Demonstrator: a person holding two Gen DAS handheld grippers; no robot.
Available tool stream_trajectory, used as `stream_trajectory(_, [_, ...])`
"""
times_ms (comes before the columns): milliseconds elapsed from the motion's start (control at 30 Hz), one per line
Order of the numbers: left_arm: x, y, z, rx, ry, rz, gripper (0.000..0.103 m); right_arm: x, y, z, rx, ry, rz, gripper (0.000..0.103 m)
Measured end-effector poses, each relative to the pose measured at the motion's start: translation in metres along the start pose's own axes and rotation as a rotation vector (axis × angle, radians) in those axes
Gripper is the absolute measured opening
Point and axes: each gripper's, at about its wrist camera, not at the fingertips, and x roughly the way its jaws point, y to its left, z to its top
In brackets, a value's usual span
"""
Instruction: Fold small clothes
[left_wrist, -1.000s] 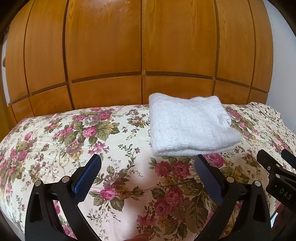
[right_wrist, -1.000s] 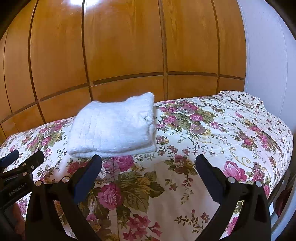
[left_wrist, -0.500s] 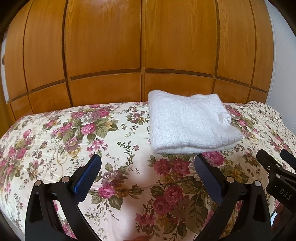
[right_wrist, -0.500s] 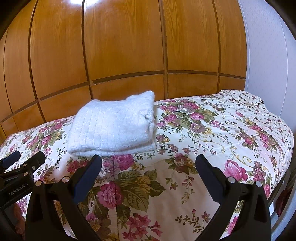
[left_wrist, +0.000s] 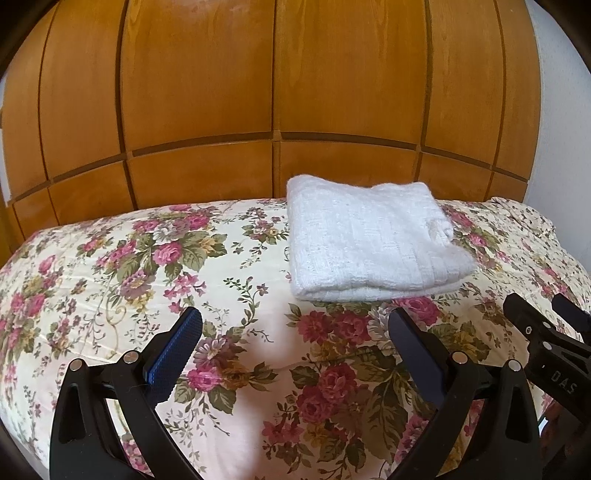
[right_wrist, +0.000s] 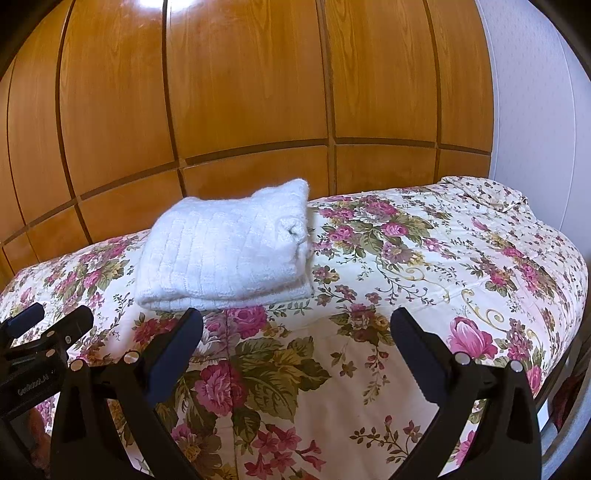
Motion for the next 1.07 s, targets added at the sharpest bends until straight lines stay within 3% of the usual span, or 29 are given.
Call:
stream_trajectory(833, [0.003, -0.001, -0.001, -0.007, 0.027, -0.016, 0.100, 0.004, 0.001, -0.002, 0.015, 0.027, 0.004, 0.101])
stream_trajectory(1067, [0.018, -0.001, -0.001, 0.007, 0.066, -0.034, 0.100, 0.017, -0.007, -0.005, 0.034, 0.062, -0.013, 0.101])
